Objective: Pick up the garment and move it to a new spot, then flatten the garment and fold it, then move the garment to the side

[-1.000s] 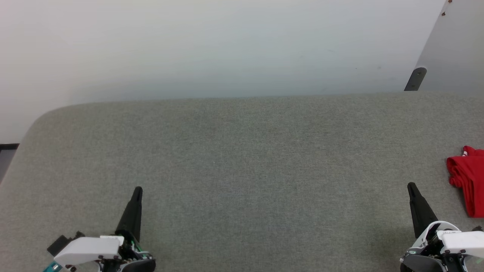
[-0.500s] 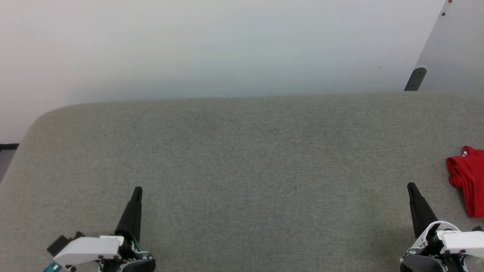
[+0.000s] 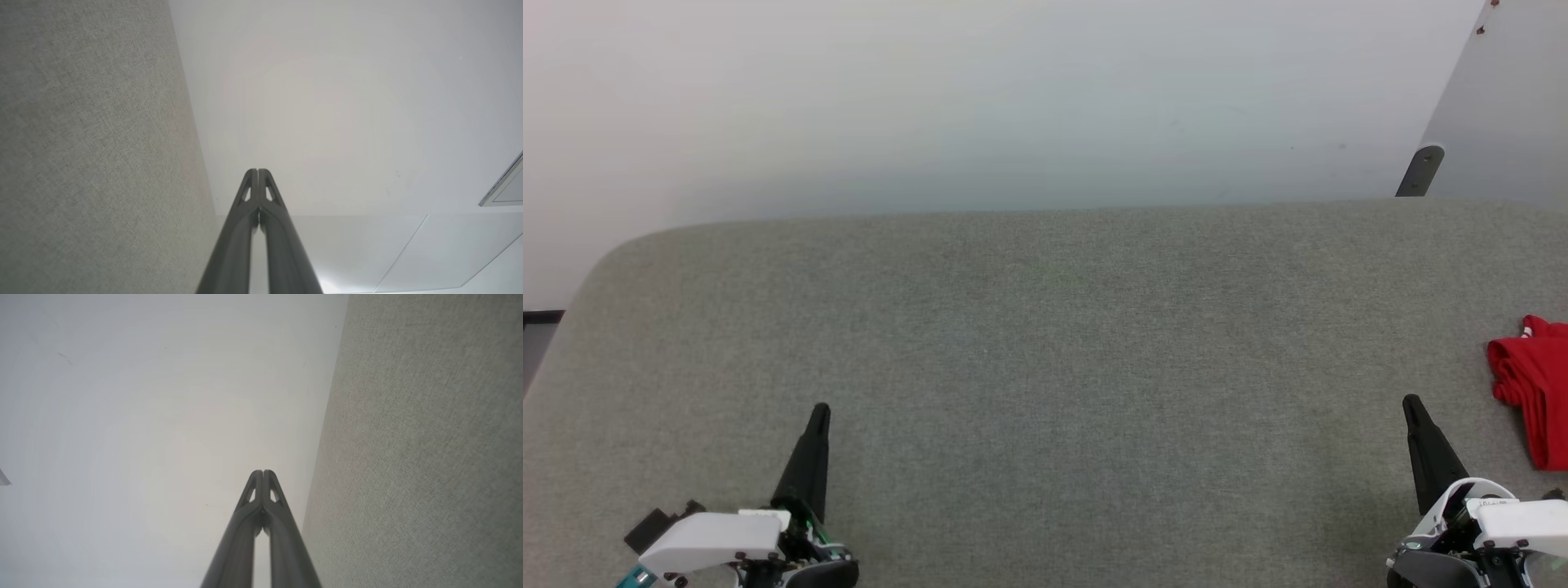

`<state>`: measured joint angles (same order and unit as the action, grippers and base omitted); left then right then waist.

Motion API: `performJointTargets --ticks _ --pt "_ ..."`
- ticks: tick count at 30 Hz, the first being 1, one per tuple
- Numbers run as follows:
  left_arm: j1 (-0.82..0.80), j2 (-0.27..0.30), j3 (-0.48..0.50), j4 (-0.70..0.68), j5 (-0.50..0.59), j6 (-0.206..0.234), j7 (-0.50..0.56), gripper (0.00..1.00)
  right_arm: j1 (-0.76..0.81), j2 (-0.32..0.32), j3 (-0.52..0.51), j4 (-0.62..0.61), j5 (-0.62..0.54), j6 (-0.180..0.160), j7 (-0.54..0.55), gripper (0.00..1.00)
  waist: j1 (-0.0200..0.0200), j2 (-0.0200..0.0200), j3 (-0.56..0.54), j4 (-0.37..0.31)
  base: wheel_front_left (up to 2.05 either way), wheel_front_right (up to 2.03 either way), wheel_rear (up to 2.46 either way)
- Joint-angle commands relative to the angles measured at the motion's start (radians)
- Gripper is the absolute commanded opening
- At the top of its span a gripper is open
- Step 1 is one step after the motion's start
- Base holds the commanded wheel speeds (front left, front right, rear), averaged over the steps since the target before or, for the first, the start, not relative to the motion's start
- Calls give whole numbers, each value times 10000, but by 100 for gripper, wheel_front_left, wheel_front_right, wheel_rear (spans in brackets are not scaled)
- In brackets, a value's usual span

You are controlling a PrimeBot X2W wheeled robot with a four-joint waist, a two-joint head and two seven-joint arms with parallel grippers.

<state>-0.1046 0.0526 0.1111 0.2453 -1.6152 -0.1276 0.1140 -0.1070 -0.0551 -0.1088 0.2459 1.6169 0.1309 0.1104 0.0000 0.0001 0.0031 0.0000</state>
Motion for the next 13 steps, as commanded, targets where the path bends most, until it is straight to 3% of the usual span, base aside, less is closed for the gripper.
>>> performJointTargets --ticks 1,13 --pt "-106 -18 33 14 25 -57 17 0 -48 33 -21 8 -7 -3 27 0 0 -1 0 0 0 0 0" --pt "-106 -20 37 14 30 -57 21 0 -49 38 -28 9 -19 -3 38 0 0 -1 0 0 0 0 0"
